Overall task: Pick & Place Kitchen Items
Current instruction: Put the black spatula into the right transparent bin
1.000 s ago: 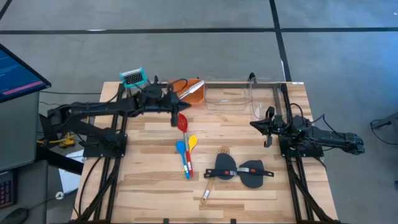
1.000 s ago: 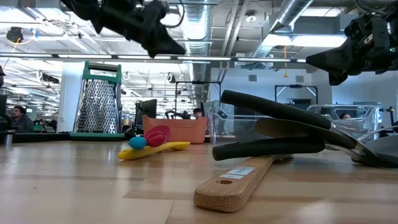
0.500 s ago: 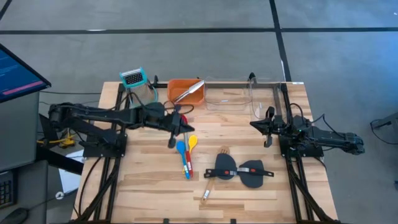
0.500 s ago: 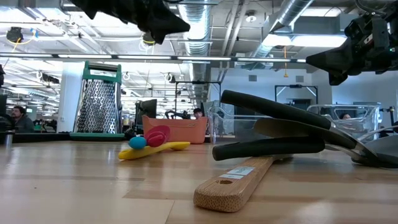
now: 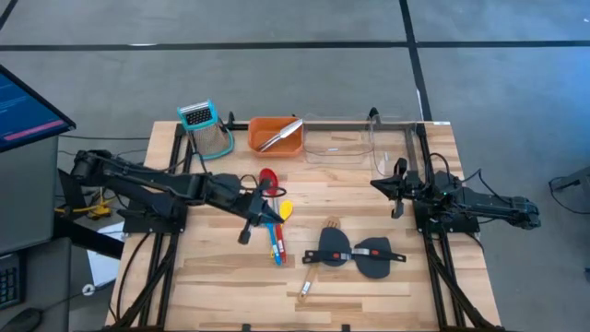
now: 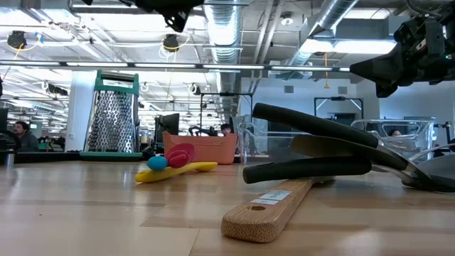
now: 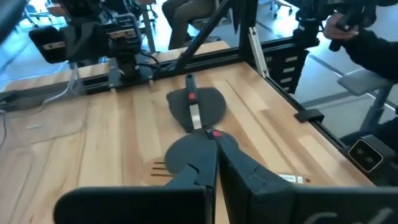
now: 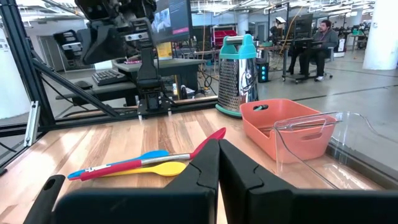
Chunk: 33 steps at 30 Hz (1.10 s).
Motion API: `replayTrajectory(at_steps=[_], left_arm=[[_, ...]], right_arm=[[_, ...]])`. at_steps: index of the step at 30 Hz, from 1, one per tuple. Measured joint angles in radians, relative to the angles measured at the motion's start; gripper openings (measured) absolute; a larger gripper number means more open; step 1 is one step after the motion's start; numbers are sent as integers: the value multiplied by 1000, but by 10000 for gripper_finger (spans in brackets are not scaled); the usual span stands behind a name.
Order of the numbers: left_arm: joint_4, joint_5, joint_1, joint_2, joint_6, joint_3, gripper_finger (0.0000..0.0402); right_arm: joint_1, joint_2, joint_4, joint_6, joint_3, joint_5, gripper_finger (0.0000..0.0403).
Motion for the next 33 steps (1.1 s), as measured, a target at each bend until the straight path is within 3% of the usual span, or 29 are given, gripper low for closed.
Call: replayTrajectory(at_steps=[9,14,21,24,33], left_arm=[[-203,-136,47,-8,11,-17,2],[-171,-136,99,-10,23,-83,2],[12,-65,173,-18,71,-197,2],[24,-17,211,-18,76,-228,2],[54,-14,244,-18,11,-277,2]], right_arm=[[0,0,19,24,0,15,0],[0,0,19,51,0,100,0],[0,0,20,54,0,102,0],[0,0,23,54,0,101,0],[0,0,23,54,0,128,0]])
